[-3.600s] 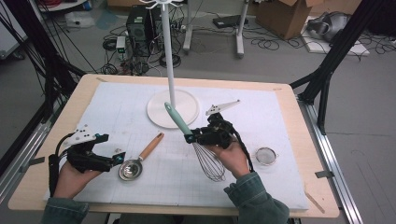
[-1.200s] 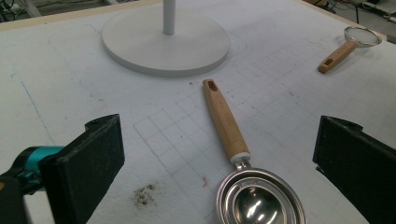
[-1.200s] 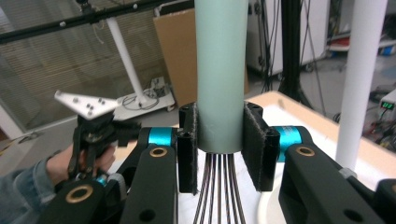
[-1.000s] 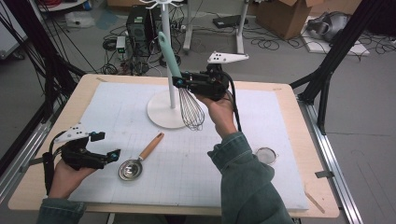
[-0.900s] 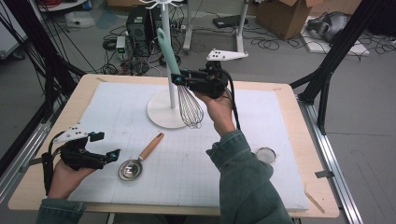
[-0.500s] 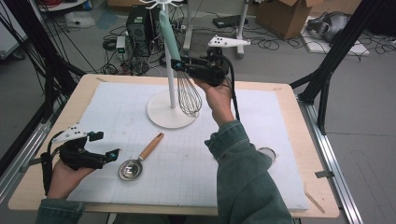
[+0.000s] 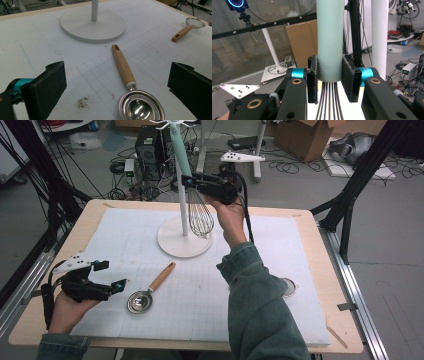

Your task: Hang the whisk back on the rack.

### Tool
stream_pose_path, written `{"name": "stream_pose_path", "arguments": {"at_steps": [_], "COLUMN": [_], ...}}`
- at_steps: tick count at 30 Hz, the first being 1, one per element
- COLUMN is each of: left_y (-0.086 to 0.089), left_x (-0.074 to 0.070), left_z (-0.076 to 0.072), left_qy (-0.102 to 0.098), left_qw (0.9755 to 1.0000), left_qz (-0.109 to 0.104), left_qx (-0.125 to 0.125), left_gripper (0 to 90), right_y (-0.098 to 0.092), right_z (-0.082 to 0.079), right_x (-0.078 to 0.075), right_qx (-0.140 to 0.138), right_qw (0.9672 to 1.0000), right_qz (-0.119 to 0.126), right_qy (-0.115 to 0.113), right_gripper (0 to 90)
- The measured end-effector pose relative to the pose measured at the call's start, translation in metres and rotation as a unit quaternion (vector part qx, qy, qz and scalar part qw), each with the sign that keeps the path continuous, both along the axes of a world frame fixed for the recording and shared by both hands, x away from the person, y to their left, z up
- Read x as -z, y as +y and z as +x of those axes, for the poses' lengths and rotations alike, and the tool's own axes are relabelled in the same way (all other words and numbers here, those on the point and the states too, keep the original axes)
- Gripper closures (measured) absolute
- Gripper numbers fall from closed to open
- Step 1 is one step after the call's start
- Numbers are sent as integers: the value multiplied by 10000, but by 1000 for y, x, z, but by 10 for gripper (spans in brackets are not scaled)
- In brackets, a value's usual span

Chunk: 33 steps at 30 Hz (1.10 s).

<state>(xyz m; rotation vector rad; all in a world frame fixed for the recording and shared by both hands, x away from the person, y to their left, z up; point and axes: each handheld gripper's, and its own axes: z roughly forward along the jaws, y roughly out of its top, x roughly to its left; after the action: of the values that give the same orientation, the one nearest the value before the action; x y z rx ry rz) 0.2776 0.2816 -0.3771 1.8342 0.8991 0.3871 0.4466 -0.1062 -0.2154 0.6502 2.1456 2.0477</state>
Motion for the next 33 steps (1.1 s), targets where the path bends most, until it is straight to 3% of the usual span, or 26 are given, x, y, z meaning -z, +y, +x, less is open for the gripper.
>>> {"name": "stream_pose_path", "arguments": {"at_steps": [9, 21, 33], "left_y": [0, 1, 3], "left_x": [0, -2, -4], "left_z": [0, -1, -2], "left_qy": [-14, -44, -78], "left_qw": [10000, 10000, 10000], "left_qz": [13, 6, 10], "left_qx": [6, 9, -22], "left_gripper": [25, 25, 25], "right_y": [2, 6, -2], "right_z": [10, 16, 15], "right_x": [7, 4, -1], "right_qx": [19, 204, 303], "right_qw": [9999, 9994, 9987], "right_qz": [41, -279, -392], "right_qy": [119, 79, 130], "right_gripper": [692, 672, 636]}}
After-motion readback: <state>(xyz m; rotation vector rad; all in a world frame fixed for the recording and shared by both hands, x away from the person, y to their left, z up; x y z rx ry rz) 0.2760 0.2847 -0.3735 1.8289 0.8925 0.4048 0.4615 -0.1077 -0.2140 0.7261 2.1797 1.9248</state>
